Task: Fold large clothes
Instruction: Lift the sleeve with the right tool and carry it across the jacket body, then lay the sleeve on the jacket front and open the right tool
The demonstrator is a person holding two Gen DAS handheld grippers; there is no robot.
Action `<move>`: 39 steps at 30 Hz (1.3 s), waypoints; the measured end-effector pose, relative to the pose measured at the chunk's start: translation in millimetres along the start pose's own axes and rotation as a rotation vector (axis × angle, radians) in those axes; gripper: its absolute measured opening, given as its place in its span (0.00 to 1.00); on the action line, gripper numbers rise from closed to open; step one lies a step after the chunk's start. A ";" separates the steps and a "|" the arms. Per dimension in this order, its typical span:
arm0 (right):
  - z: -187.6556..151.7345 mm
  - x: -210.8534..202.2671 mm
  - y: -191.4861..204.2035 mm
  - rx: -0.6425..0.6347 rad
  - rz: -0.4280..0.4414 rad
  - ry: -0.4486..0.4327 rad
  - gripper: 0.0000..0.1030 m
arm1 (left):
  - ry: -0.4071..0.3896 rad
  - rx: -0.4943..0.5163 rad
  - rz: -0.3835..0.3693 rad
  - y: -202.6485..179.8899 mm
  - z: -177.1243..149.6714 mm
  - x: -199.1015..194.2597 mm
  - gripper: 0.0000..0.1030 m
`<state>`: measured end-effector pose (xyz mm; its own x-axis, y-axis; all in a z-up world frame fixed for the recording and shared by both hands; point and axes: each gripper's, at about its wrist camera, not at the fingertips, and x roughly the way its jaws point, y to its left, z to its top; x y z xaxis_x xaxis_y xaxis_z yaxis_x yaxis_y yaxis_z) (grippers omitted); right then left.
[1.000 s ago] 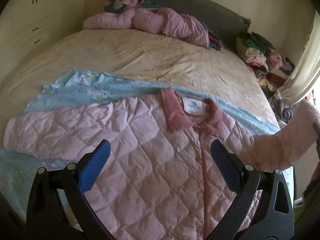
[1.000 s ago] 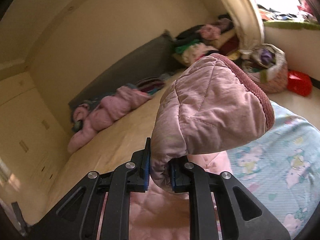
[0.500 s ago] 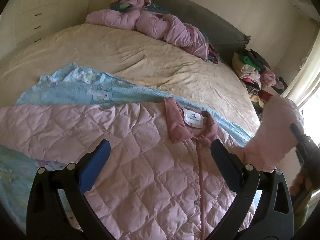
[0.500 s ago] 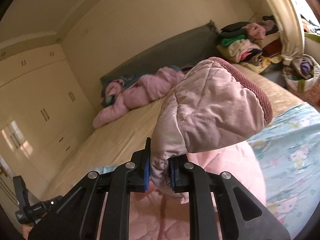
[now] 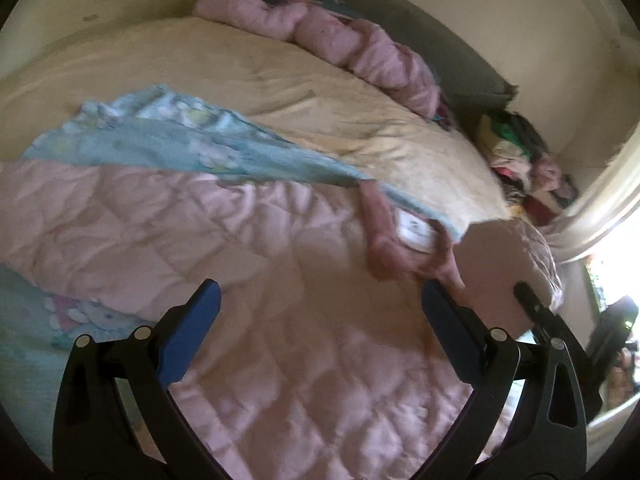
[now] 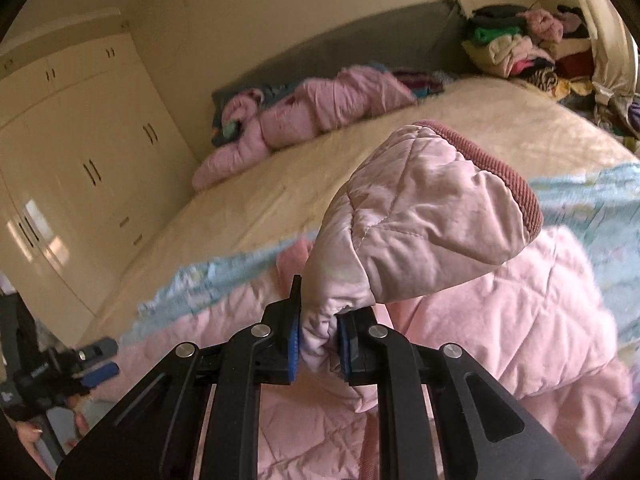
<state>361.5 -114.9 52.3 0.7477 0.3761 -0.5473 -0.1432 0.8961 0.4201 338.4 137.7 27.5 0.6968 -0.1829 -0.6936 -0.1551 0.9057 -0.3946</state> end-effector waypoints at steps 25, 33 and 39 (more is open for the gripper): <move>-74.4 22.2 57.9 -0.178 0.024 0.131 0.23 | 0.036 -0.209 -0.300 33.9 -16.4 49.8 0.91; -112.0 45.4 91.1 -0.382 0.015 0.247 0.24 | 0.123 -0.267 -0.386 41.5 -24.5 75.5 0.91; -127.3 50.1 102.1 -0.433 0.089 0.317 0.46 | 0.171 -0.256 -0.394 32.6 -33.3 92.0 0.91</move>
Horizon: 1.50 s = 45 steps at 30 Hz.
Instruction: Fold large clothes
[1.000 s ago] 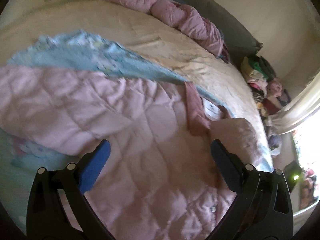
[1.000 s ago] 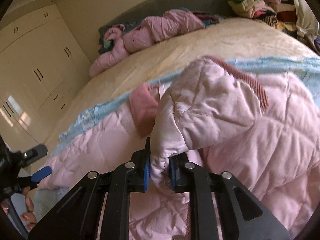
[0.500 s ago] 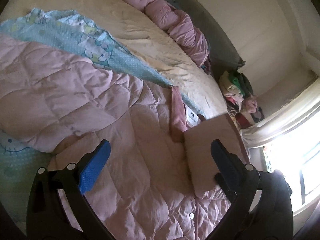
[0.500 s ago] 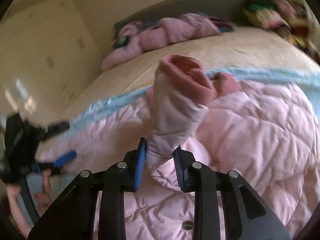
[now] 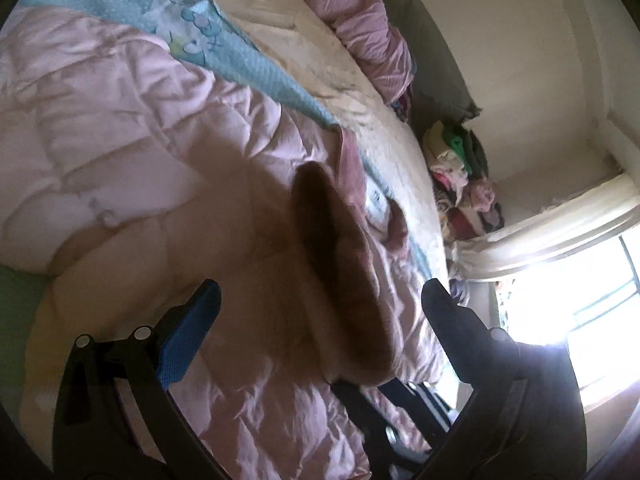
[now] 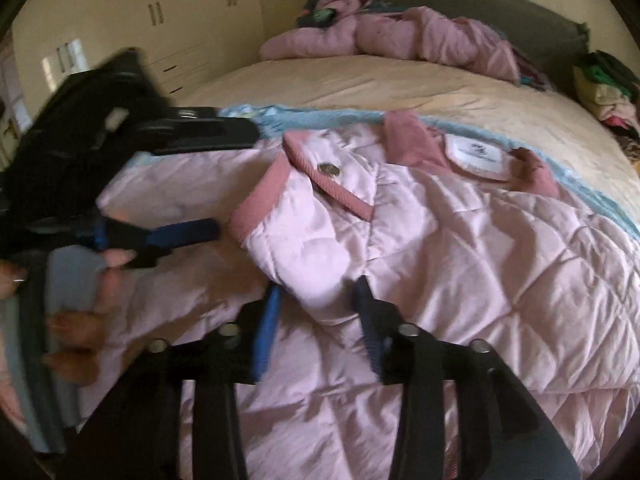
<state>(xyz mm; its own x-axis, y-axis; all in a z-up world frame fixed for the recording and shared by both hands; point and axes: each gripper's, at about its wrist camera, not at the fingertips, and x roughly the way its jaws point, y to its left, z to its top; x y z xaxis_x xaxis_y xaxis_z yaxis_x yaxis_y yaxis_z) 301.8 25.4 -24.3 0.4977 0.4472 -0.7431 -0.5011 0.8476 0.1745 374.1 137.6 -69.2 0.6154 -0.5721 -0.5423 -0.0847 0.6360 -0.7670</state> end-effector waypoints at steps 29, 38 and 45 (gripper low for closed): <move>-32.5 -101.7 -208.6 0.417 -0.389 -0.113 0.55 | -0.036 0.393 0.360 -31.5 -22.7 20.2 0.12; -41.2 -49.2 -252.6 0.550 -0.351 0.049 0.55 | -0.010 0.376 0.381 -22.2 -30.9 22.0 0.14; -46.9 -35.5 -254.3 0.553 -0.368 0.073 0.55 | 0.005 0.357 0.383 -13.8 -30.7 24.8 0.18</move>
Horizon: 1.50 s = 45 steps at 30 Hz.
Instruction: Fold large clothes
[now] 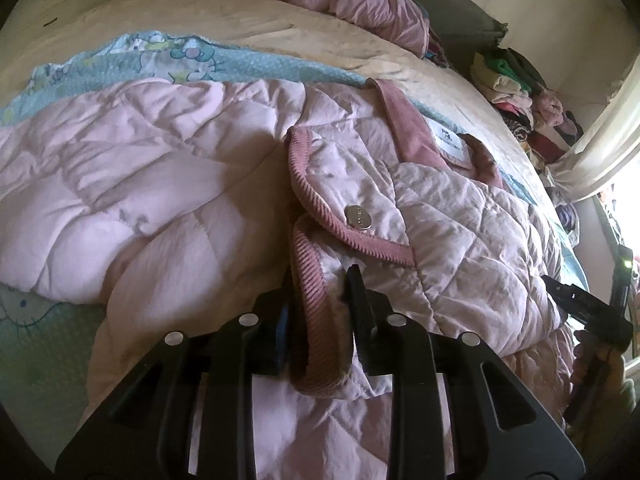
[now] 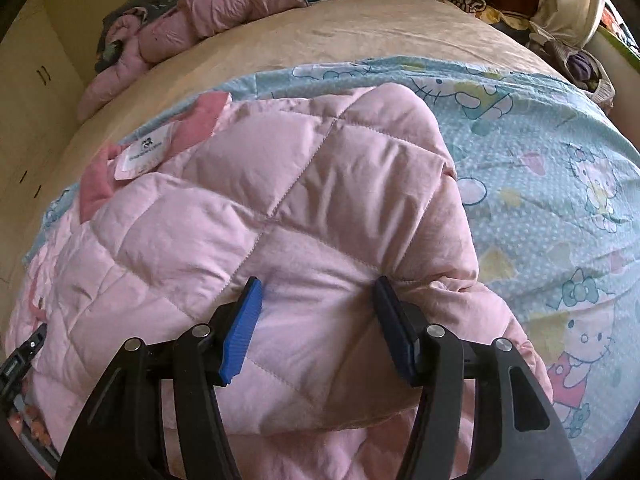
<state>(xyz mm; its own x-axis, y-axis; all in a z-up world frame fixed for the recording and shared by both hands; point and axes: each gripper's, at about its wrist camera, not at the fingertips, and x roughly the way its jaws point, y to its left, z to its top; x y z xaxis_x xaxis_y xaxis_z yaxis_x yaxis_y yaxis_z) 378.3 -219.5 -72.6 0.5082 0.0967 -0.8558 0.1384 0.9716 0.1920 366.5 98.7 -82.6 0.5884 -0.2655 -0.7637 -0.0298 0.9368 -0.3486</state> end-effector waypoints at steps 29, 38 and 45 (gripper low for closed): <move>-38.2 -136.5 103.2 -0.082 0.271 -0.171 0.96 | -0.140 -0.055 0.063 11.3 -16.0 -118.3 0.91; -48.2 -156.7 155.4 -0.140 0.334 -0.181 0.96 | -0.173 -0.080 0.104 45.2 -18.9 -159.7 0.91; -53.5 -168.1 194.0 -0.182 0.382 -0.199 0.96 | -0.206 -0.114 0.125 72.1 -20.2 -185.4 0.91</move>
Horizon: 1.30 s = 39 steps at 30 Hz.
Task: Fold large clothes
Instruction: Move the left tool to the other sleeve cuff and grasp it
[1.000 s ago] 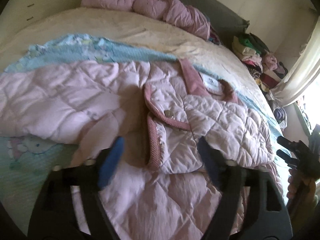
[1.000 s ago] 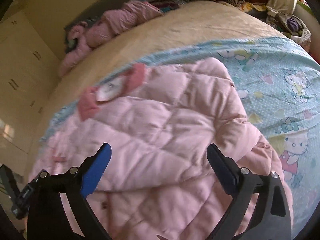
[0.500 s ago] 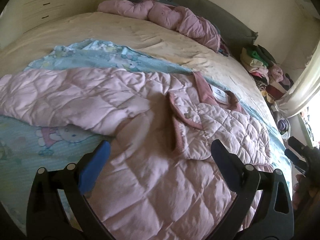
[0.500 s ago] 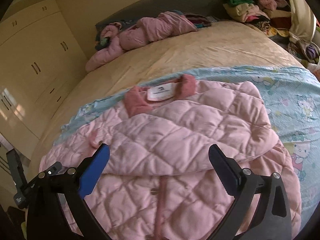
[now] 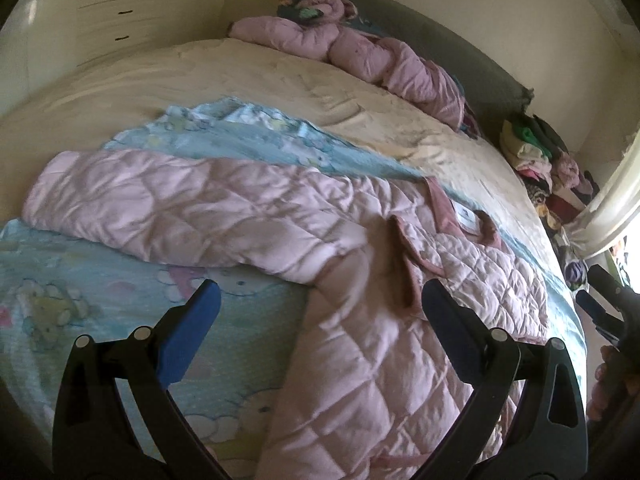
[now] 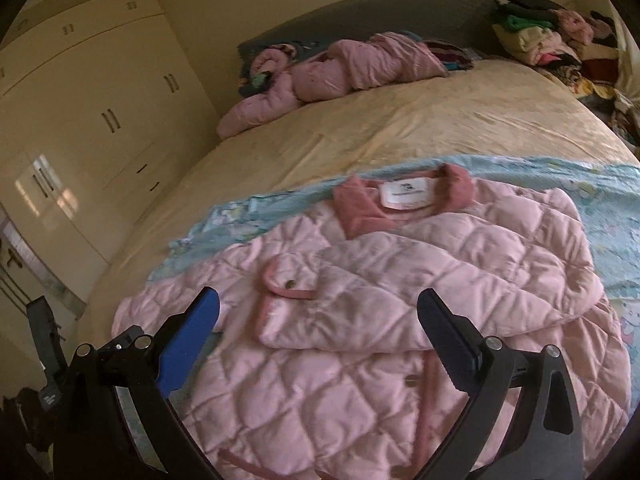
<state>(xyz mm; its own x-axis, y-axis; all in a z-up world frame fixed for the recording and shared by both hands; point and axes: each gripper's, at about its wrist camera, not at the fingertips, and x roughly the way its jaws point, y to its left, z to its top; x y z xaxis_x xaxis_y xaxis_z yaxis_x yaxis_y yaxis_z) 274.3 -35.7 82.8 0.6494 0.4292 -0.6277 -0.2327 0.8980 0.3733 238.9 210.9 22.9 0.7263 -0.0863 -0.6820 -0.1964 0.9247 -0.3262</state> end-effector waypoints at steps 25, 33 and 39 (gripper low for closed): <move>-15.9 68.3 120.6 -0.191 0.110 0.085 0.96 | -0.017 -0.150 0.072 101.1 4.6 -8.5 0.91; -36.8 95.3 143.0 -0.228 0.132 0.141 0.96 | 0.001 -0.224 0.095 140.0 -0.5 4.2 0.91; -51.0 115.7 151.0 -0.239 0.141 0.186 0.96 | 0.013 -0.286 0.099 169.4 -4.6 16.2 0.91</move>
<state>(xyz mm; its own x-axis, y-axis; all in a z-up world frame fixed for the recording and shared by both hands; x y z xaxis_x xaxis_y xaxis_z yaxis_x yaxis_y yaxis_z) 277.4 154.5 31.7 0.4609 0.5412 -0.7033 -0.4886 0.8164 0.3080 214.4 364.4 -46.5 0.6862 -0.0079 -0.7274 -0.4446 0.7869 -0.4280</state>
